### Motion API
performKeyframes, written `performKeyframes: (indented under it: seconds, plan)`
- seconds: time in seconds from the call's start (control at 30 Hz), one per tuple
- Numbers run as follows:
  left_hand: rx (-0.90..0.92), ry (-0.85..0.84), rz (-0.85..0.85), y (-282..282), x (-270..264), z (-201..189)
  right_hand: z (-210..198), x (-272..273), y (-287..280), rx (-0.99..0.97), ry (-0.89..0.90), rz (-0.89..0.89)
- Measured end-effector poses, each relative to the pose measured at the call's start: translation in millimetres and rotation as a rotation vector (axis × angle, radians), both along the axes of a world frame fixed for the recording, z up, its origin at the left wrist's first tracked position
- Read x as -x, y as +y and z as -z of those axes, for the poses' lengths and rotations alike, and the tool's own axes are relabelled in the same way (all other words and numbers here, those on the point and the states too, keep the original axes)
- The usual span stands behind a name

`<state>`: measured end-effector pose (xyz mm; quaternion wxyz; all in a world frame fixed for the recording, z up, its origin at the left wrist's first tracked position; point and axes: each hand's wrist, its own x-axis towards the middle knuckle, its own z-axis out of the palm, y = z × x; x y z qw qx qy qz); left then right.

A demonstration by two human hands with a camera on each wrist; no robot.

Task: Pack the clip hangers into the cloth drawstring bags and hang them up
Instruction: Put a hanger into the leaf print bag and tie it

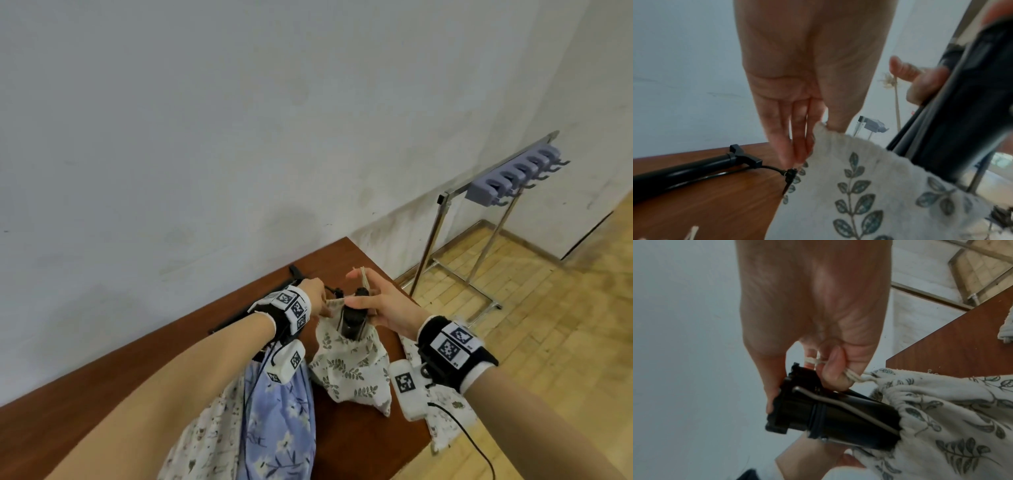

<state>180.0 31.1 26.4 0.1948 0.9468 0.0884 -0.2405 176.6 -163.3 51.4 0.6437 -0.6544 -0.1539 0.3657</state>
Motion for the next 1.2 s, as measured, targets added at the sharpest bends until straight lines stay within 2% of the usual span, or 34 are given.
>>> performKeyframes:
  seconds: [0.1,0.27,0.4,0.47,0.53,0.57,0.73,0.77,0.87,0.93,1.03,1.1,1.2]
  plan:
    - [0.041,-0.021,-0.105,9.1,4.4,-0.9,1.0,-3.3,-7.8,-0.011,0.005,0.044]
    - [0.221,-0.057,-0.241,15.5,6.7,-14.8,0.8,-11.3,-7.1,0.053,-0.055,0.052]
    - [0.472,-0.106,-0.356,3.7,13.6,-29.2,-6.1,-19.2,-0.4,0.099,-0.136,0.027]
    - [0.682,-0.105,-0.417,-1.0,15.3,-42.2,-10.2,-20.1,3.2,0.157,-0.187,-0.005]
    - [0.849,-0.057,-0.423,-5.7,17.3,-54.9,-13.6,-18.8,7.1,0.186,-0.227,-0.043]
    - [0.868,-0.039,-0.402,-8.4,19.3,-60.0,-13.6,-17.6,10.1,0.185,-0.237,-0.065]
    - [0.786,0.026,-0.361,2.8,25.6,-87.5,-21.3,-8.5,33.7,0.211,-0.267,-0.108]
    - [0.71,0.056,-0.323,9.0,26.1,-91.3,-20.8,-8.2,38.1,0.239,-0.278,-0.113]
    - [0.332,0.072,-0.195,25.1,32.1,-85.6,-18.9,-9.6,43.5,0.291,-0.265,-0.131]
    - [0.302,0.155,-0.205,32.8,38.3,-73.4,-20.2,-14.0,41.1,0.314,-0.268,-0.134]
    - [0.509,0.32,-0.255,41.6,44.8,-64.0,-20.7,-16.4,38.0,0.325,-0.229,-0.216]
    - [0.648,0.208,-0.271,43.9,43.0,-65.7,-18.4,-14.1,37.9,0.309,-0.189,-0.258]
    - [0.962,-0.001,-0.343,42.0,45.2,-70.8,-14.6,-10.1,33.7,0.234,-0.112,-0.194]
